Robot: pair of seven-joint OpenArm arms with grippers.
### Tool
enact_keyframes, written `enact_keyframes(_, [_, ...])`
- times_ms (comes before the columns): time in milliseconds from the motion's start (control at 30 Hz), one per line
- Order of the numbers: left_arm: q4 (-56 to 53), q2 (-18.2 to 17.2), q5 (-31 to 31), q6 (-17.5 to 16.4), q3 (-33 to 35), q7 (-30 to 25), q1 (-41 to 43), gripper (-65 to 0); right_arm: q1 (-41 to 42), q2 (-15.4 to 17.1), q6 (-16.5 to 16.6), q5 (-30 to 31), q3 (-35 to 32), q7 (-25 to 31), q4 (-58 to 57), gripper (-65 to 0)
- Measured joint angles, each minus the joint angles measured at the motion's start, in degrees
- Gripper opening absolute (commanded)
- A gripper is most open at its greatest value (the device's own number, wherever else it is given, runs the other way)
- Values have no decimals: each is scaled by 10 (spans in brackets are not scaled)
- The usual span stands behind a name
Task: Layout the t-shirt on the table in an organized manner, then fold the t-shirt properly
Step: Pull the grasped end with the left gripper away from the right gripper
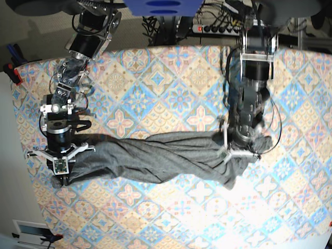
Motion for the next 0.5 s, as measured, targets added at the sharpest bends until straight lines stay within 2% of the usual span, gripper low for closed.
enact_keyframes(200, [137, -21, 25, -13, -4, 70, 108, -613, 1, -1, 0, 2, -1, 4, 0, -650])
enact_keyframes(333, [196, -26, 26, -30, -60, 93, 160, -610, 2, -1, 0, 2, -1, -1, 0, -650])
enact_keyframes(400, [219, -13, 22, -51, -96, 140, 163, -585, 1, -1, 2, 2, -3, 3, 0, -650])
enact_keyframes(500, [281, 8, 1, -86, -120, 209, 157, -496, 1, -1, 2, 2, -4, 2, 0, -650])
